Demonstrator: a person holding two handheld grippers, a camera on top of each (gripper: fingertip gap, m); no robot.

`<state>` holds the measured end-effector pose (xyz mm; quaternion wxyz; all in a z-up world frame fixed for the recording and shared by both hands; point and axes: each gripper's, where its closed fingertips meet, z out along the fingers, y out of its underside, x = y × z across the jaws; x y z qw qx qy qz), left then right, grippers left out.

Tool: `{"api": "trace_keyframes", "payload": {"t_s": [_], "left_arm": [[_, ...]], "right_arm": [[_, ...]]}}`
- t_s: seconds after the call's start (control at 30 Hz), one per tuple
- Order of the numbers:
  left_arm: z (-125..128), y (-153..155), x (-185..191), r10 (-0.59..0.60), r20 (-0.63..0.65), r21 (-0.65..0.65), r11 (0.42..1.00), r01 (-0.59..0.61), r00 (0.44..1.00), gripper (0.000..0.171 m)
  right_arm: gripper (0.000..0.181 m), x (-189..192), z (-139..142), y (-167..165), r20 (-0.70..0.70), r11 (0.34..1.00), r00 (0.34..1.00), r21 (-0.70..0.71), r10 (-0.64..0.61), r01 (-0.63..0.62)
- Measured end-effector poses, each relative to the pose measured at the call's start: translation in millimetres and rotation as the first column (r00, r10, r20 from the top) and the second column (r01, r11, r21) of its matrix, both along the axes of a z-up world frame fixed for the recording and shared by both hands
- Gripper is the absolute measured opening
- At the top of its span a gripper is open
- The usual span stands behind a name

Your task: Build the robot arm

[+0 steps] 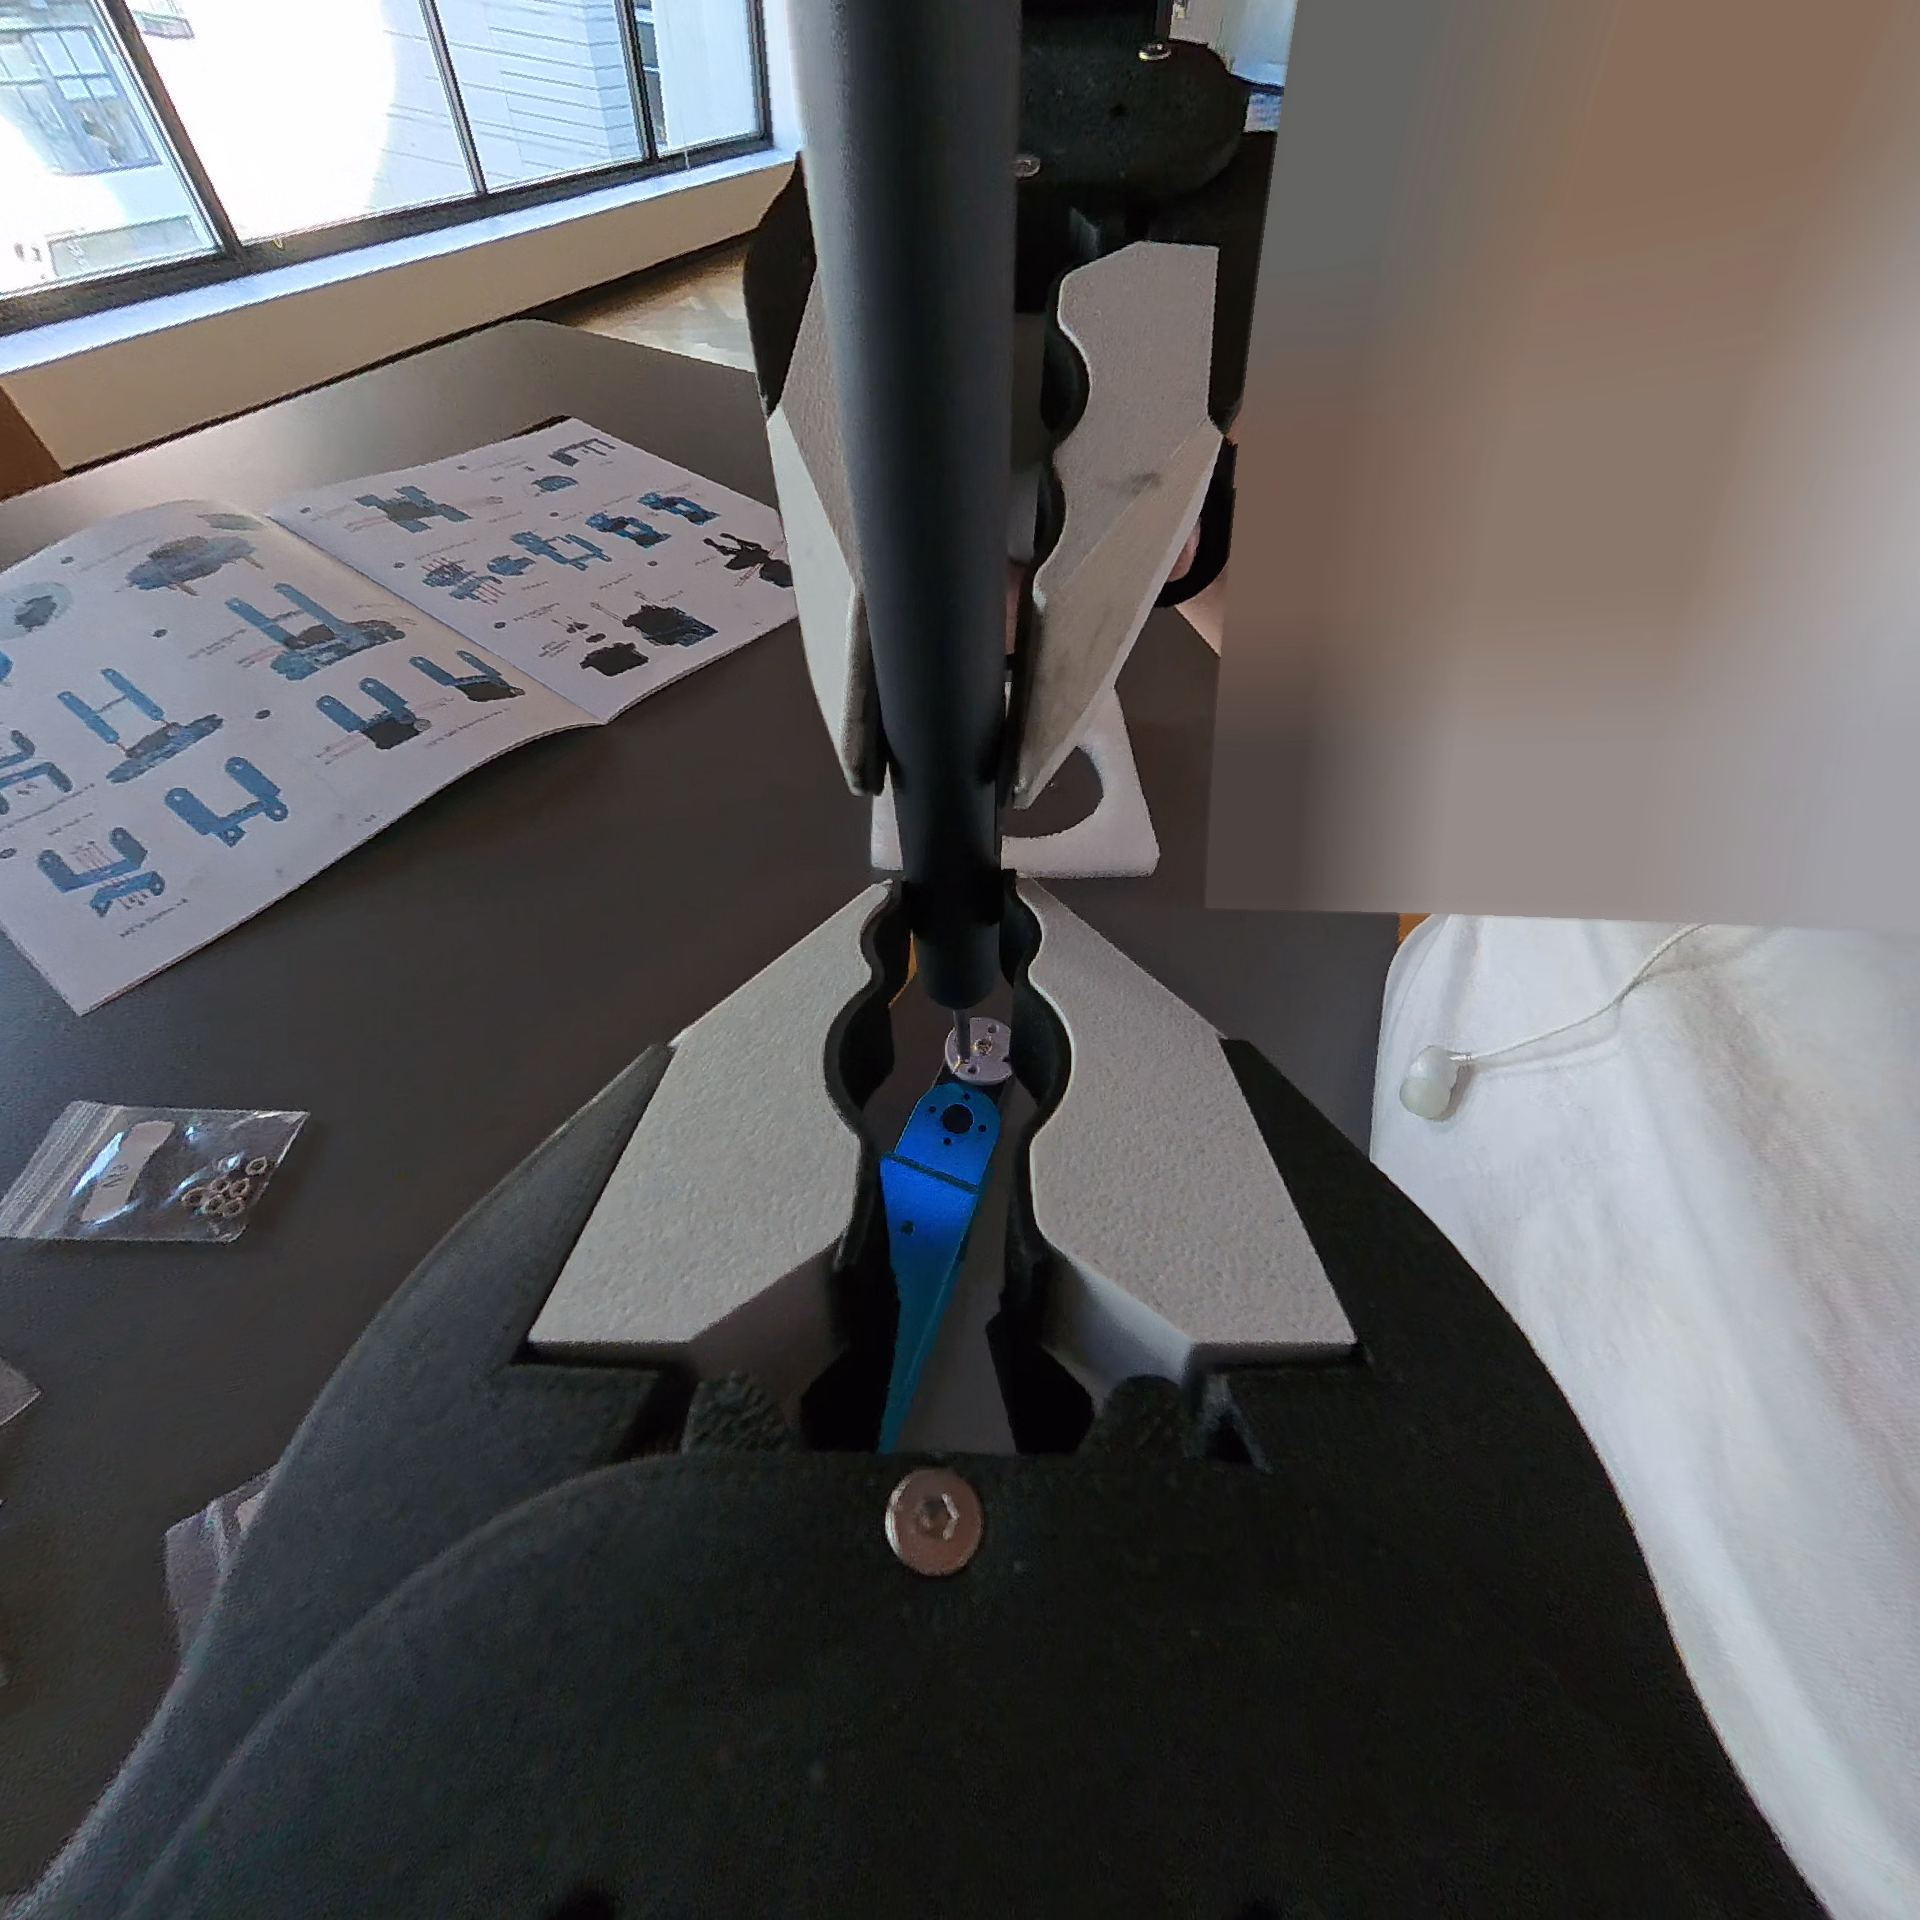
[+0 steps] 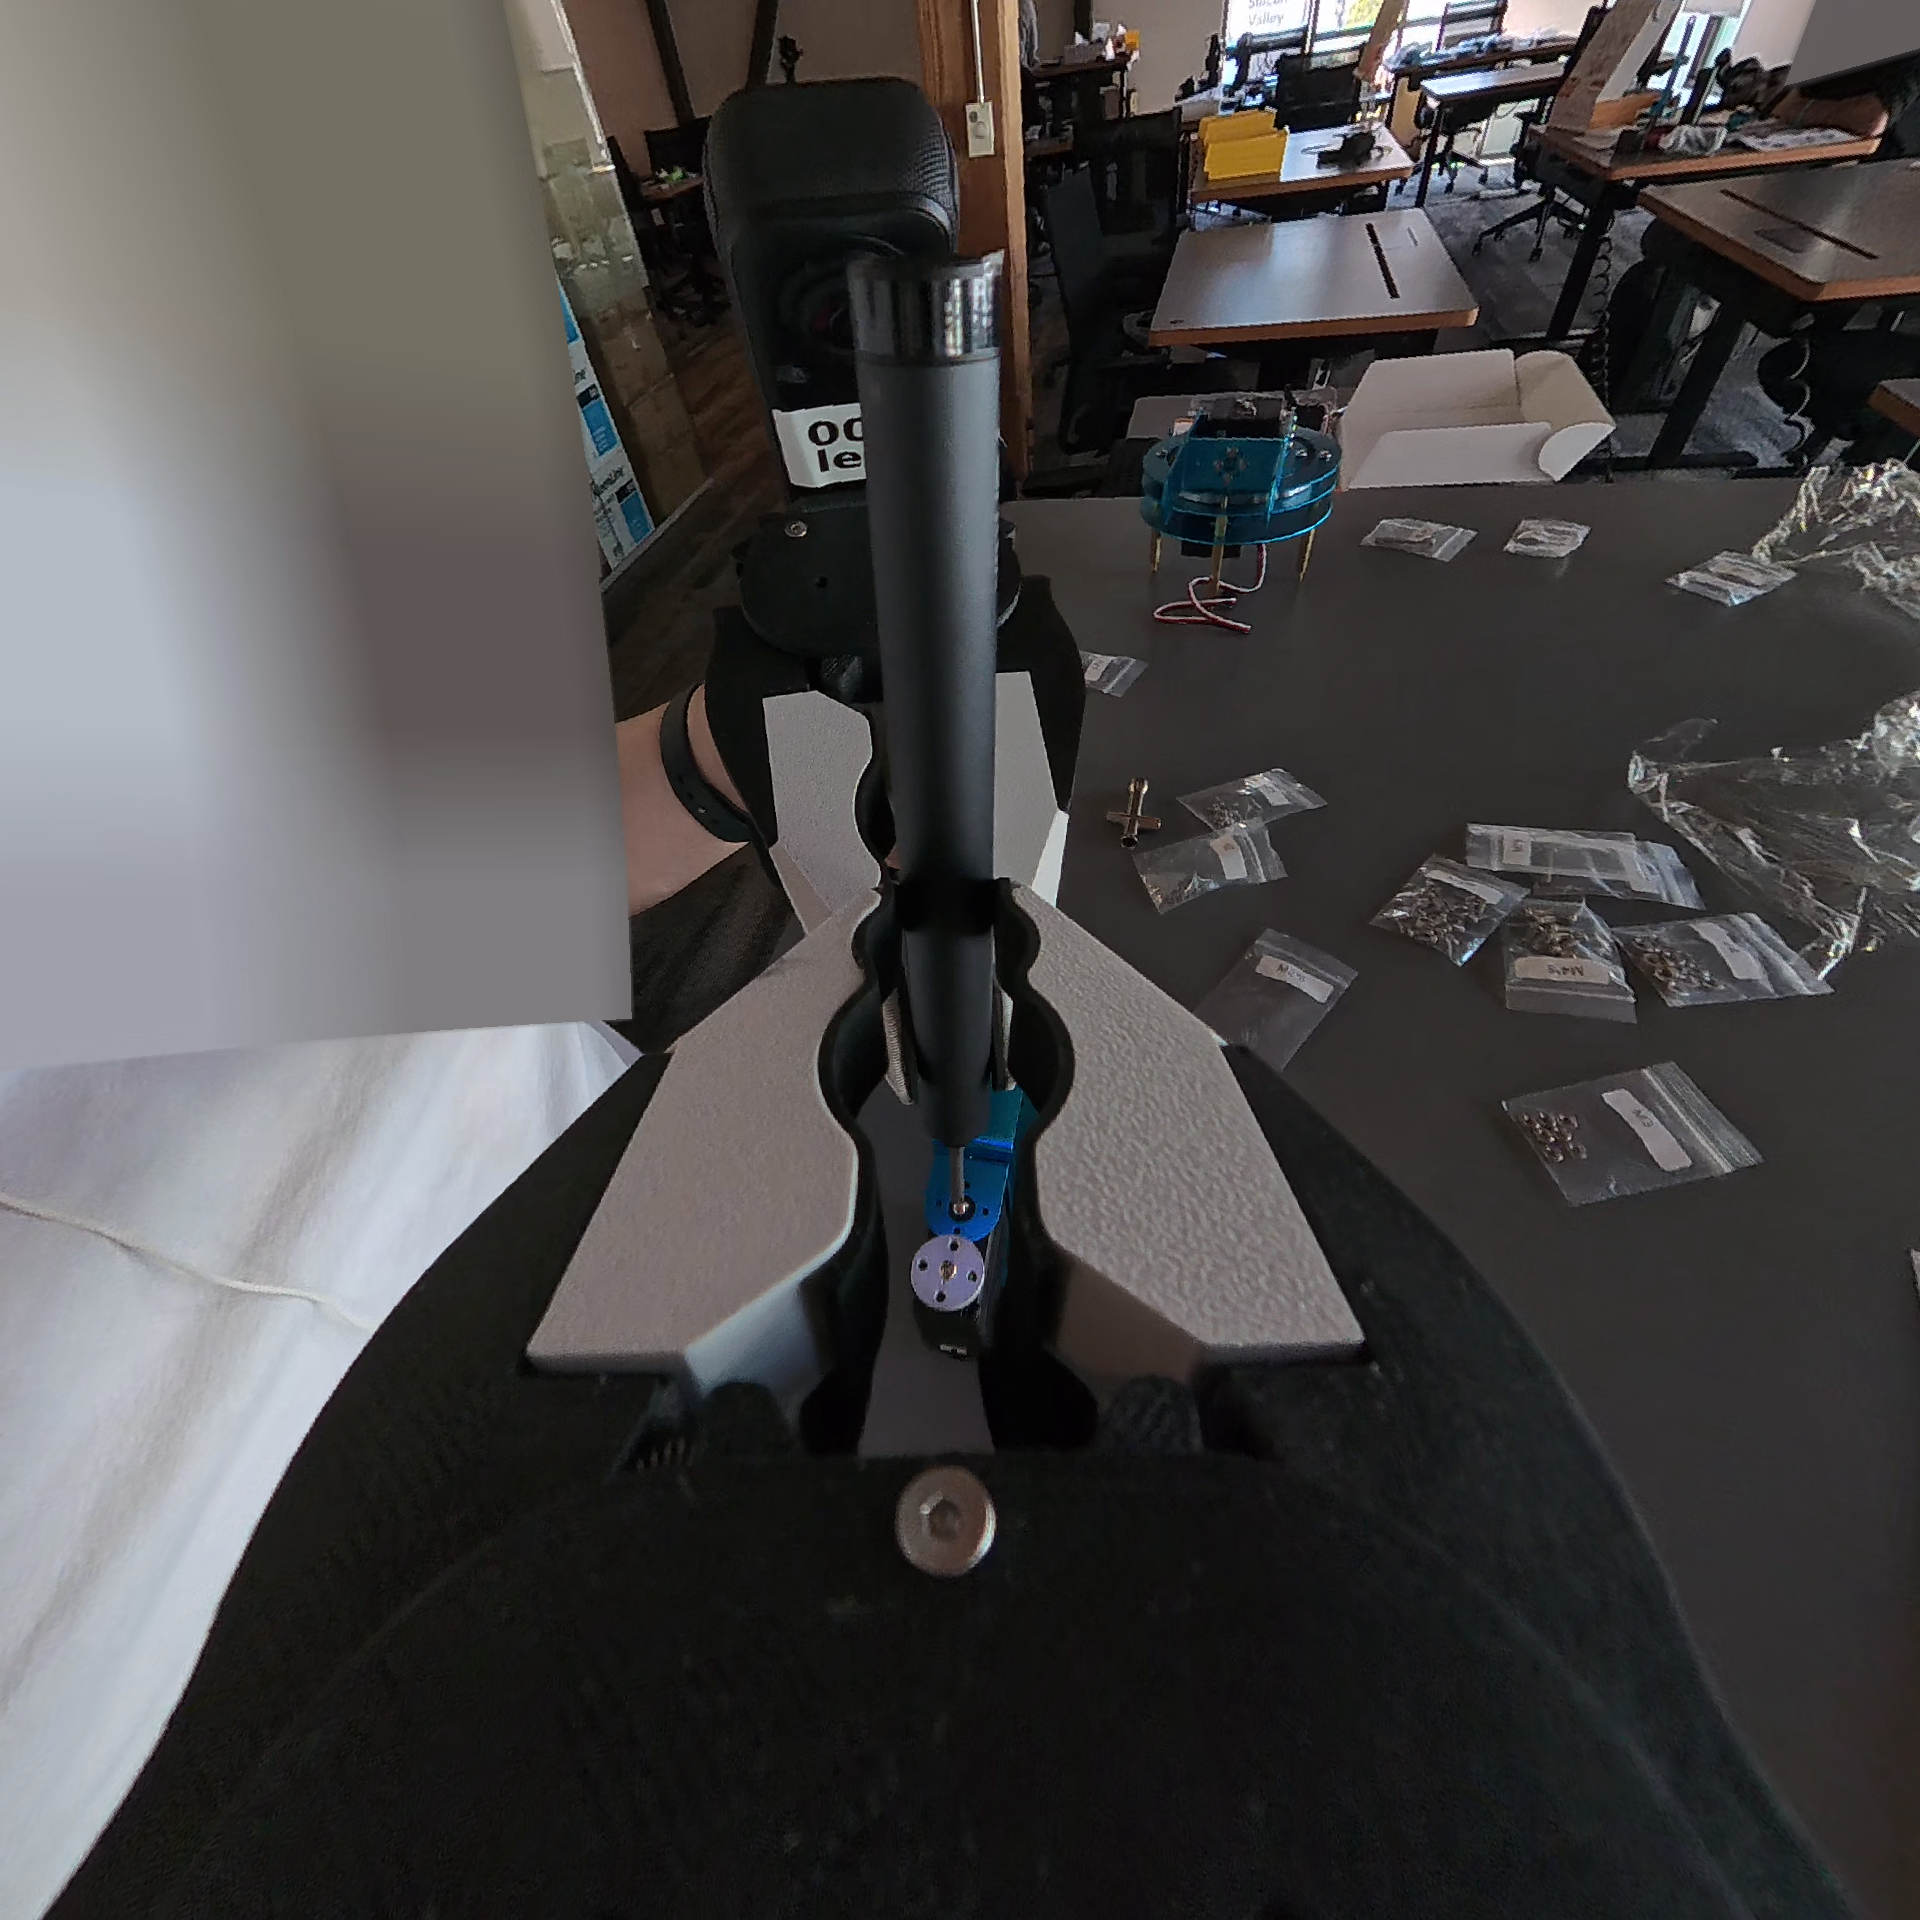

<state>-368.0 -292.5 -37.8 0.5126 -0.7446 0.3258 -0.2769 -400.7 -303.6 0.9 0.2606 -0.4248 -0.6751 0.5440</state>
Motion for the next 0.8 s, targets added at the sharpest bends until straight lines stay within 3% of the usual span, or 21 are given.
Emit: {"api": "trace_keyframes", "payload": {"t_s": [0.27,0.4,0.8], "left_arm": [[8,-4,-14,0.034,0.041,0.016,0.999,-0.035,0.999,0.016],[7,0,-16,0.033,0.015,0.01,0.999,-0.033,0.999,0.016],[0,15,-20,0.021,0.022,-0.034,0.999,-0.02,1.0,0.015]], "right_arm": [[0.018,-17,5,-8,-0.021,1.0,1.0,0.019,0.023,-0.023],[0.027,-28,3,-4,-0.009,1.0,1.0,0.014,-0.006,0.006],[0.018,-29,3,14,-0.023,0.998,0.997,0.014,-0.067,0.067]]}}
